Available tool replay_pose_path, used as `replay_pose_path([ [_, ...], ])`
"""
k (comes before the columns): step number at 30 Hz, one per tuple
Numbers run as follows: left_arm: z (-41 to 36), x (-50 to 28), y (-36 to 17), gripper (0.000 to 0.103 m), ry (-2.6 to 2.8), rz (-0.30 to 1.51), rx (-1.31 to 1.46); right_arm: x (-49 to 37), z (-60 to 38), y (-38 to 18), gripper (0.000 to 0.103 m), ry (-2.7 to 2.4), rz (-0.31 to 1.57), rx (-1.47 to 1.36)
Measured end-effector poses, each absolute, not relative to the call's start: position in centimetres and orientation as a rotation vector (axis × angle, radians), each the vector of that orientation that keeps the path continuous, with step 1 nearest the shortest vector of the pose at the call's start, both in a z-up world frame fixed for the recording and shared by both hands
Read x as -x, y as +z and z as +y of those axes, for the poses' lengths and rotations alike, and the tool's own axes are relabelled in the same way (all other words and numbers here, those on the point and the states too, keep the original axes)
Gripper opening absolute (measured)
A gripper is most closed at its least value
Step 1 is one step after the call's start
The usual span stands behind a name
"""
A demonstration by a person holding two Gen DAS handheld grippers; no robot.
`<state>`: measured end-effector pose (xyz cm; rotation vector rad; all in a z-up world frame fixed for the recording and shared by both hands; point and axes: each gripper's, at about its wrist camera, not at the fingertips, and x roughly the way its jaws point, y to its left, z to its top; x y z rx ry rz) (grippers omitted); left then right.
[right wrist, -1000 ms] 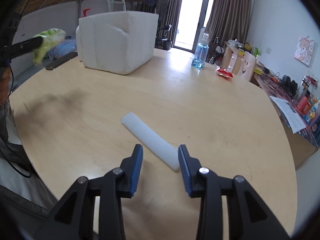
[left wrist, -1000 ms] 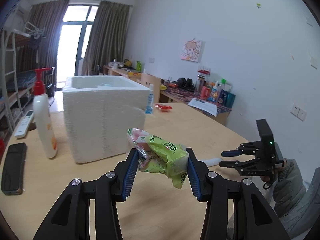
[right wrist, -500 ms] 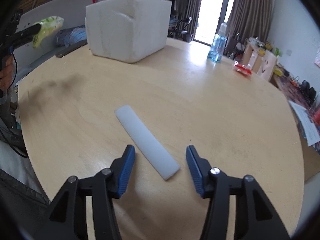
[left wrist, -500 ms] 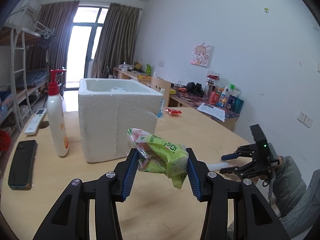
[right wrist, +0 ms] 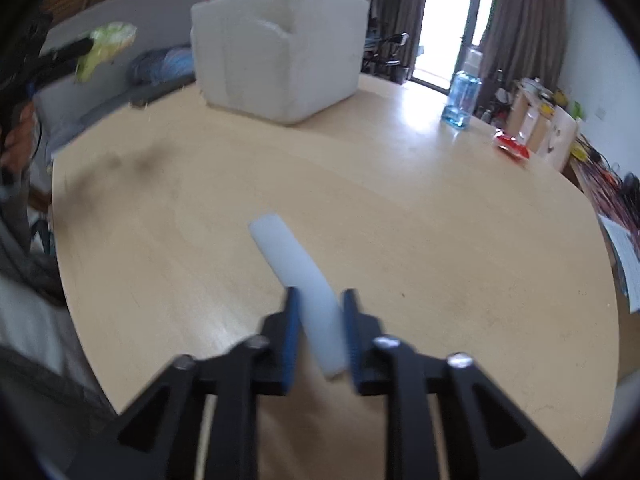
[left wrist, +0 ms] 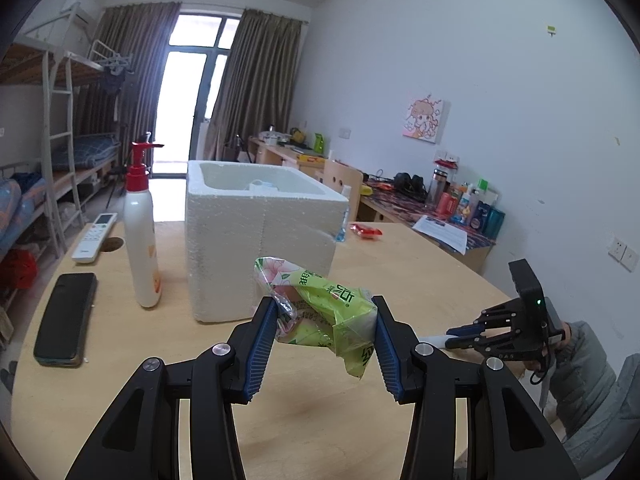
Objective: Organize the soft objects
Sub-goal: 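Lift the foam tube with the right tool while the left tool carries the packet toward the foam box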
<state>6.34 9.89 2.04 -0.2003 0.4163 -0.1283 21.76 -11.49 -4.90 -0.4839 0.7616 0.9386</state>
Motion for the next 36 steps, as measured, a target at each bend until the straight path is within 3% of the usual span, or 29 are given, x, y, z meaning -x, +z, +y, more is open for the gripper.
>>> replay_pose_path([
  [36, 12.2, -4.3, 2.5, 0.049, 0.153, 0.390, 0.175, -19.3, -8.9, 2.4, 0.018, 0.583, 0.559, 0.082],
])
